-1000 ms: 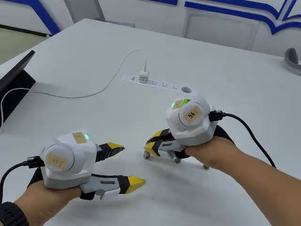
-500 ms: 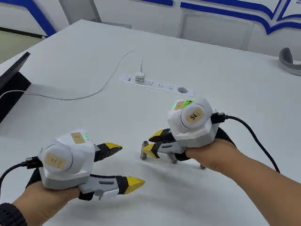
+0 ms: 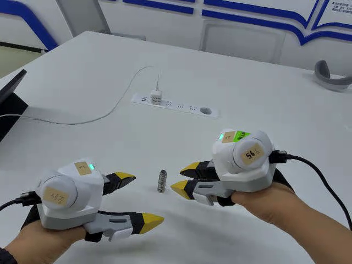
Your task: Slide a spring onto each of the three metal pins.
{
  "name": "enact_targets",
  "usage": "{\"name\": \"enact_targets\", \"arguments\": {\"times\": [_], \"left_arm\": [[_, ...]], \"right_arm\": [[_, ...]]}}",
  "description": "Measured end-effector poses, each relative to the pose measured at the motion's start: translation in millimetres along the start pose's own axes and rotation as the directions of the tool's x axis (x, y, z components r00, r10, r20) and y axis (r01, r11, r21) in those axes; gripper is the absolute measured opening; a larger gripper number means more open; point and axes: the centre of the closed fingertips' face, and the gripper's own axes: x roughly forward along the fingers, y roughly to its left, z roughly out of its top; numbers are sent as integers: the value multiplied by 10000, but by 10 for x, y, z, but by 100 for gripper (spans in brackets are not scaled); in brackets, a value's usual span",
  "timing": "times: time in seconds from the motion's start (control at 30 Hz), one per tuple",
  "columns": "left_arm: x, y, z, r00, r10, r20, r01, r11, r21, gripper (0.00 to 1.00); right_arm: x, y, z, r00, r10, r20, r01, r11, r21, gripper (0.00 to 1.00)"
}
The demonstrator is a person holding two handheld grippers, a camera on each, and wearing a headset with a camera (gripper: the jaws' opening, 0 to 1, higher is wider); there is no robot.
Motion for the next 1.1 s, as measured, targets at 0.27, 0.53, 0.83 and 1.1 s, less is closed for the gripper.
{"name": "enact_targets", "arguments": {"times": [0.27, 0.53, 0.83, 1.1], "left_arm": [[0, -29, 7, 10000, -78, -36, 78, 9999, 76, 69], [-4, -30, 24, 10000, -65, -8, 66, 9999, 103, 72], [7, -65, 17, 9998, -151, -99, 153, 9997, 185, 74], [2, -75, -3, 9997, -158, -174, 160, 9998, 144, 76]], "right_arm": [[-168, 72, -175, 9998, -202, 61, 201, 9996, 219, 23], [-408, 22, -331, 9986, -501, 170, 486, 9956, 806, 24], [-680, -173, -622, 9921, -1250, 61, 1230, 9831, 1353, 27], [-864, -357, -783, 9828, -1842, 118, 1800, 9703, 1615, 32]]}}
